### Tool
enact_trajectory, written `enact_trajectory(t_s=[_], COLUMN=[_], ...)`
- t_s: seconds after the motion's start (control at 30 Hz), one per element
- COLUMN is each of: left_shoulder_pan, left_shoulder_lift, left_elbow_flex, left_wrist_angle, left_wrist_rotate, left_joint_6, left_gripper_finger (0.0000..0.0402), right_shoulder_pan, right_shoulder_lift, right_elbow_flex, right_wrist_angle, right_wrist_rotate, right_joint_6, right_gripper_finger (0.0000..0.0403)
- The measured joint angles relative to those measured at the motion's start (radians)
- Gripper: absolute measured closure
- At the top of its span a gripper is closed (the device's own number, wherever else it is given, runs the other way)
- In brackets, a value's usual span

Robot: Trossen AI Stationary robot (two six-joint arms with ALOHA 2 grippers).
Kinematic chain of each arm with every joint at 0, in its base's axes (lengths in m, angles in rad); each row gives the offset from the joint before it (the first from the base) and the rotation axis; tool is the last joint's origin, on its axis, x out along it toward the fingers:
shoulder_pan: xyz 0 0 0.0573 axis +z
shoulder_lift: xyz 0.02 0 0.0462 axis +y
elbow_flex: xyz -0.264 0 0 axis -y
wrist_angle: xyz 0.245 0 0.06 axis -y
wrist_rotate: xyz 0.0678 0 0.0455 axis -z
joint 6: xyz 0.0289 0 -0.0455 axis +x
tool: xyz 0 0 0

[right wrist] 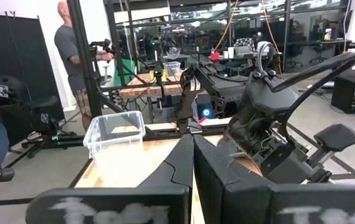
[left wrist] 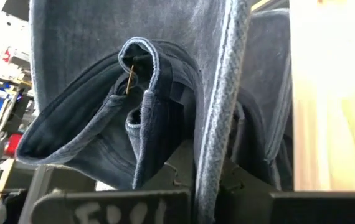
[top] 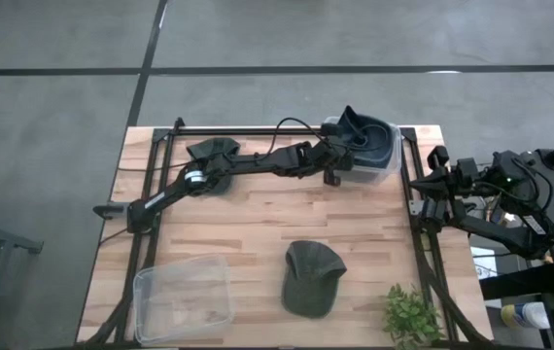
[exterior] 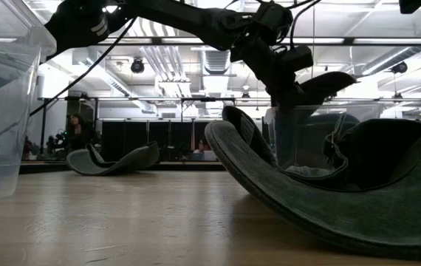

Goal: Pick & Place hat
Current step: Put the blue cap into the top transparent bin

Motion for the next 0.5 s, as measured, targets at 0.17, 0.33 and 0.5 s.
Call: enact_trajectory(t_s=[0.17,0.33,0.5], left_shoulder_pan=[0.0,0.0,-0.007], left_shoulder_lift=[0.0,-0.024,-0.072], left_elbow_flex=[0.0,0.0,0.0], left_wrist_angle=[0.0,-0.001,0.022], left_wrist_rotate=[-0.083,-0.099,-0.099], left_joint_6=[0.049,0.058,0.058], left_gripper_finger=[0.039,0.0396,0.0399], right_shoulder_pan=[0.0,0.0,0.0], right_shoulder_lift=[0.003,0.004,0.004], right_elbow_flex=[0.0,0.0,0.0], right_wrist_angle=[0.006,0.077,0.186], right_wrist_rotate=[0.0,0.0,0.0], right_joint_6=[0.104,0.186,0.206], right_gripper_finger=[0.0394,0.0394,0.0394])
